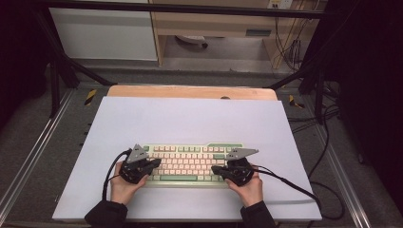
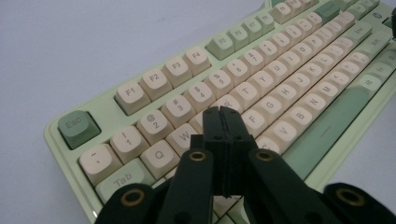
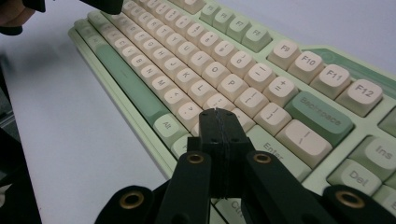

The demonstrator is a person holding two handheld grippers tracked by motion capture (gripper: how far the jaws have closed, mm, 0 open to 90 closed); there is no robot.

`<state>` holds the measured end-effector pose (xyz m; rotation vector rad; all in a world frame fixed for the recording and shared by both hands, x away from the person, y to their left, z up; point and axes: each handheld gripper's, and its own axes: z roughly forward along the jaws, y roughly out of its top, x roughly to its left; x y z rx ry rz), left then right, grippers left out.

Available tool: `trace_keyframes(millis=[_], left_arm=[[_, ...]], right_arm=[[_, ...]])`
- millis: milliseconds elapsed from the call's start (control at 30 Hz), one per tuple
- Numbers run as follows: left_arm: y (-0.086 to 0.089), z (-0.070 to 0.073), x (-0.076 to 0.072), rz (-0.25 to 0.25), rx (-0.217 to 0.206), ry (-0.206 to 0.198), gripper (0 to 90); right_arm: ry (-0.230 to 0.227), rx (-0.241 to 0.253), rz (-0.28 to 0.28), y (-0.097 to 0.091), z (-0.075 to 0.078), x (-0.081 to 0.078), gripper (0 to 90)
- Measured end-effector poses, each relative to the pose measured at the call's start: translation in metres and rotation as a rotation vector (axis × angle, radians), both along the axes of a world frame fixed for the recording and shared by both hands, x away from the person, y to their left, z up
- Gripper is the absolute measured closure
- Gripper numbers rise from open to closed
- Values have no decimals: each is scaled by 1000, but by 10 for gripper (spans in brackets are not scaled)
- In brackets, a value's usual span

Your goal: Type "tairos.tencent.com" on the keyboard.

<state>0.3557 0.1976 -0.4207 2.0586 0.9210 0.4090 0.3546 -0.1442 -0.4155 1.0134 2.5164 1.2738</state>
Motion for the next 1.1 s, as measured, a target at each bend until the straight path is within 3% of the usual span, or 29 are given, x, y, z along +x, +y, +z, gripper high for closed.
trace_keyframes(millis=[400, 1100], left_arm=[[8, -1, -5, 8, -7, 3, 900], [15, -2, -5, 15, -17, 6, 899]], right_arm=[[-5, 5, 23, 18, 4, 2, 900], [10, 21, 73, 71, -4, 11, 900]])
